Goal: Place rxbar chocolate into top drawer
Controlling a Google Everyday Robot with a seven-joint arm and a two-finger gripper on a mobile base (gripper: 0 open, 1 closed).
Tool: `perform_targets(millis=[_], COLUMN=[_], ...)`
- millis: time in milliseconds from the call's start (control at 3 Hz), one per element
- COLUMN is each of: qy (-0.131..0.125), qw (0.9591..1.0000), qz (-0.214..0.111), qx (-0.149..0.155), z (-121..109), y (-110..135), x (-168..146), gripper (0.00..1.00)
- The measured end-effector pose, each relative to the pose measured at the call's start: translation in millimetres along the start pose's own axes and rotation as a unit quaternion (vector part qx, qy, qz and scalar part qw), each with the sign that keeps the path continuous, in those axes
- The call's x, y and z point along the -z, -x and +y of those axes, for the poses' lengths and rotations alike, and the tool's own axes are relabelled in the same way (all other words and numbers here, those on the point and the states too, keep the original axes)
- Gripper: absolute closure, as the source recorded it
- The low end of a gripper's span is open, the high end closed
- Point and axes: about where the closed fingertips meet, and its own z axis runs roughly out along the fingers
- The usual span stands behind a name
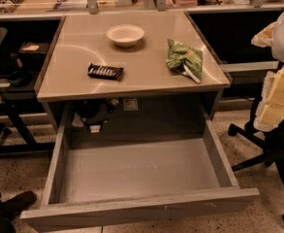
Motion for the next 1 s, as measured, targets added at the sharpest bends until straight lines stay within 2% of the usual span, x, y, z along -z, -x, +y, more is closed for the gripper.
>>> perform_targets(millis=[333,667,1000], qy=[-0.003,0.002,0.008], qw=[1.0000,0.9997,0.9980], qz=[0.003,0.007,-0.006], qx=[0.007,0.024,0.062], z=[-3.0,-15.3,-24.3], y=[6.8,29.2,72.6], x=[0.6,-1.5,0.5], gripper=[0.00,0.00,0.00])
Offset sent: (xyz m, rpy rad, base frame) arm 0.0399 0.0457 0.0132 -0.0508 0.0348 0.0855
